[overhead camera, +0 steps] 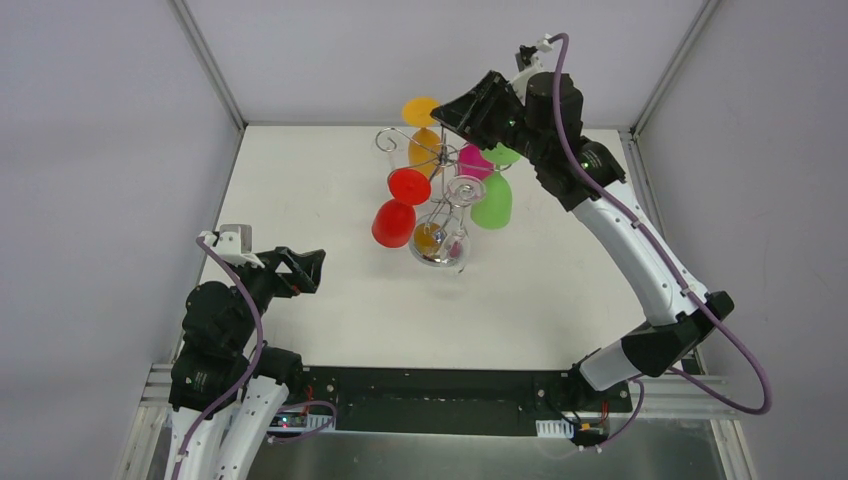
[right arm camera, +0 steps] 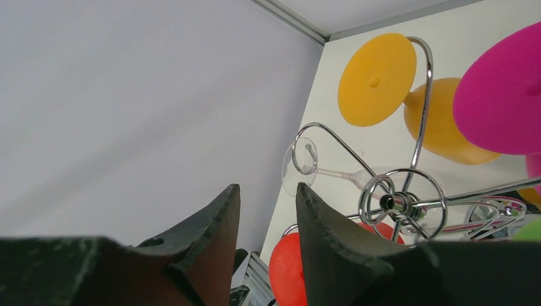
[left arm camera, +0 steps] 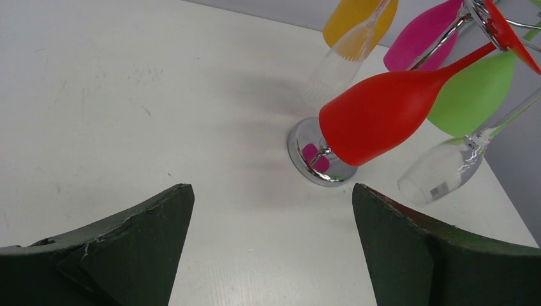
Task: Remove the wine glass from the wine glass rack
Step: Place the wine rack at the center of the board, then pick up the wine glass from the wine rack.
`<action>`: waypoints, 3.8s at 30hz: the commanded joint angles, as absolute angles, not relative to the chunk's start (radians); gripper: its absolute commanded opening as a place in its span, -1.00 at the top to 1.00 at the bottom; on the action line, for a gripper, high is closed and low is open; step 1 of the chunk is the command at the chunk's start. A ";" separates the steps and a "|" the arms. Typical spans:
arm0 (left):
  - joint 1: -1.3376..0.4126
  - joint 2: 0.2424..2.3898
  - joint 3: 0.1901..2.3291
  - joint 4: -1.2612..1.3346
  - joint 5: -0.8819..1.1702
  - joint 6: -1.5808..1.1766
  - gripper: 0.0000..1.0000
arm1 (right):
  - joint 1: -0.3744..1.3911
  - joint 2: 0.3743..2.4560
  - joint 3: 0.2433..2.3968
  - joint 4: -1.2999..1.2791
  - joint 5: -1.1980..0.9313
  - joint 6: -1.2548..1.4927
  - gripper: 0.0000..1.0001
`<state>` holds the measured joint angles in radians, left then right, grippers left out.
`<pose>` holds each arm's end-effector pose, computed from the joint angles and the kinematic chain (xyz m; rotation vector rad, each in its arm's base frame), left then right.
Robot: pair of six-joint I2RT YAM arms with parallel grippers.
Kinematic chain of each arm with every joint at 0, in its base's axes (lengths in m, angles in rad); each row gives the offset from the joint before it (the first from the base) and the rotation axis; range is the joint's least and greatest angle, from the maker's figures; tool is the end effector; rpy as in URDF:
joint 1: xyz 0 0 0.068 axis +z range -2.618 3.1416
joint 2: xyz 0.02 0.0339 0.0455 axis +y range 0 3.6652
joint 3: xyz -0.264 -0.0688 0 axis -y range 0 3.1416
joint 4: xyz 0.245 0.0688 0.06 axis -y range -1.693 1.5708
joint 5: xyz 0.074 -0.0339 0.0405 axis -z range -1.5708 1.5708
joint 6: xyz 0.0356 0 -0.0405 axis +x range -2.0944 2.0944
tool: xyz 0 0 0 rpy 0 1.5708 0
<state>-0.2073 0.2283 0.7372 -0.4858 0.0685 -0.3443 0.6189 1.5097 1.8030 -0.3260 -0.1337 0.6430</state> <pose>0.0553 -0.0141 0.3475 -0.0524 1.5674 -0.4885 0.2663 0.1955 0.5017 -0.0902 1.7114 1.0688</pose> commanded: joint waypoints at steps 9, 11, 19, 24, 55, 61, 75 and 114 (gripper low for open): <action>-0.193 0.231 0.737 -0.472 0.043 -0.330 -0.99 | 0.622 1.344 1.755 -0.336 -0.075 0.552 -0.05; -0.193 0.236 0.739 -0.474 0.045 -0.328 -0.99 | 0.621 1.311 1.728 -0.340 -0.065 0.533 -0.12; -0.193 0.248 0.736 -0.474 0.042 -0.326 -0.99 | 0.620 1.152 1.615 -0.373 -0.030 0.443 -0.40; -0.193 0.273 0.740 -0.473 0.061 -0.319 -0.99 | 0.622 1.082 1.580 -0.457 -0.008 0.381 -0.60; -0.196 0.776 1.277 -0.770 0.433 -0.363 -0.99 | 0.621 0.947 1.345 -0.575 -0.054 0.529 -0.95; -0.218 0.876 1.391 -0.833 0.429 -0.358 -0.99 | 0.610 0.989 1.337 -0.543 -0.052 0.634 -0.86; -0.481 0.963 1.390 -0.820 0.117 -0.393 -0.99 | 0.569 1.003 1.234 -0.366 -0.081 0.830 -0.37; -0.540 0.868 1.255 -0.700 -0.068 -0.476 -0.99 | 0.565 1.077 1.219 -0.237 -0.185 0.955 0.46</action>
<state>-0.5312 0.8810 1.2606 -0.7303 -0.0372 -0.4618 0.5671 1.0748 1.2282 -0.3157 -0.1410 0.9249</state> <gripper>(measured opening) 0.995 0.274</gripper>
